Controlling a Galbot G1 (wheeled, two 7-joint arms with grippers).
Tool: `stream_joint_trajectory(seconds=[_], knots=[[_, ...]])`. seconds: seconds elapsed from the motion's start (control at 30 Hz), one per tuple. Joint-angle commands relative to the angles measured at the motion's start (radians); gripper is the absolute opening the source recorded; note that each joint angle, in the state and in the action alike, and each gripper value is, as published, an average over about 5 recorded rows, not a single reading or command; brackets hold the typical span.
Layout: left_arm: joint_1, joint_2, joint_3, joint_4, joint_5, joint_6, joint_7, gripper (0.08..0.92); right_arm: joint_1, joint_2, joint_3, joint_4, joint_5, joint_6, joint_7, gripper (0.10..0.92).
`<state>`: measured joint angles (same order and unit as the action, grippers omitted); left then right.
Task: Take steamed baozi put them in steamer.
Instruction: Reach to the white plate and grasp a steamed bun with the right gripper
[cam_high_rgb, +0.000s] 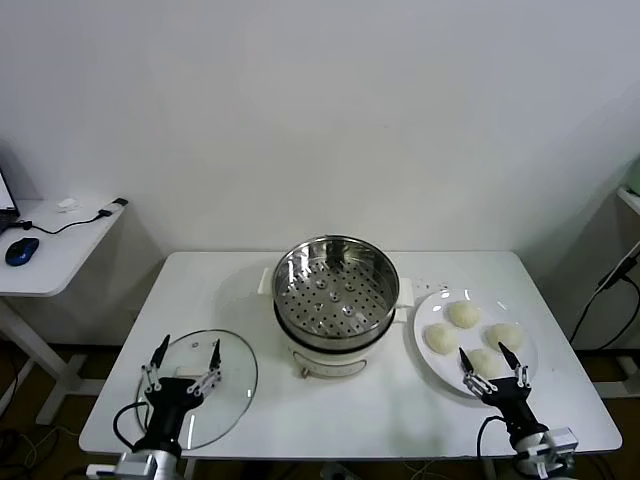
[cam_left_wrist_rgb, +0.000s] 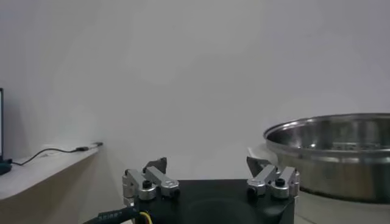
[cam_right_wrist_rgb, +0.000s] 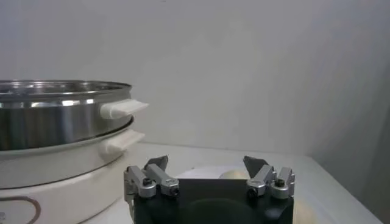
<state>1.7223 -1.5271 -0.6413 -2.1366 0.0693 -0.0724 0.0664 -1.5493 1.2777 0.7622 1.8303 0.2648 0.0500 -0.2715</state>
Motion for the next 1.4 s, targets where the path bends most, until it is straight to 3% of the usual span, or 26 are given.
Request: stream_joint_trajectory(seconds=[0.03, 0.27, 0.5, 0.6, 0.73, 1.0, 1.13, 1.4], knots=[[-0.004, 0.003, 0.000, 0.011, 0.023, -0.001, 0.002, 0.823, 0.061, -0.134, 0.000, 0.001, -0.101, -0.108, -0.094, 0.823], [0.002, 0.012, 0.008, 0.017, 0.026, -0.009, -0.011, 0.823, 0.208, -0.536, -0.104, -0.115, -0.172, -0.282, -0.301, 0.823], [-0.014, 0.010, 0.022, 0.025, 0.025, -0.010, -0.006, 0.823, 0.487, -0.846, -0.359, -0.354, -0.205, -0.225, -0.500, 0.823], [-0.027, 0.011, 0.021, 0.035, 0.032, -0.002, -0.014, 0.823, 0.709, -0.894, -0.545, -0.439, -0.315, -0.196, -0.606, 0.823], [-0.023, 0.013, 0.013, 0.038, 0.040, 0.006, -0.010, 0.823, 1.052, -0.883, -0.842, -0.544, -0.495, -0.151, -0.734, 0.823], [-0.007, 0.013, -0.007, 0.047, 0.021, 0.002, -0.010, 0.823, 1.545, -0.726, -1.360, -0.786, -0.485, -0.091, -0.855, 0.823], [-0.002, 0.013, -0.010, 0.050, 0.015, 0.001, -0.012, 0.823, 1.664, -0.622, -1.515, -0.898, -0.482, -0.067, -0.886, 0.823], [0.010, 0.001, -0.024, 0.058, 0.000, -0.001, -0.016, 0.823, 1.688, -0.414, -1.559, -1.081, -0.523, -0.042, -0.897, 0.823]])
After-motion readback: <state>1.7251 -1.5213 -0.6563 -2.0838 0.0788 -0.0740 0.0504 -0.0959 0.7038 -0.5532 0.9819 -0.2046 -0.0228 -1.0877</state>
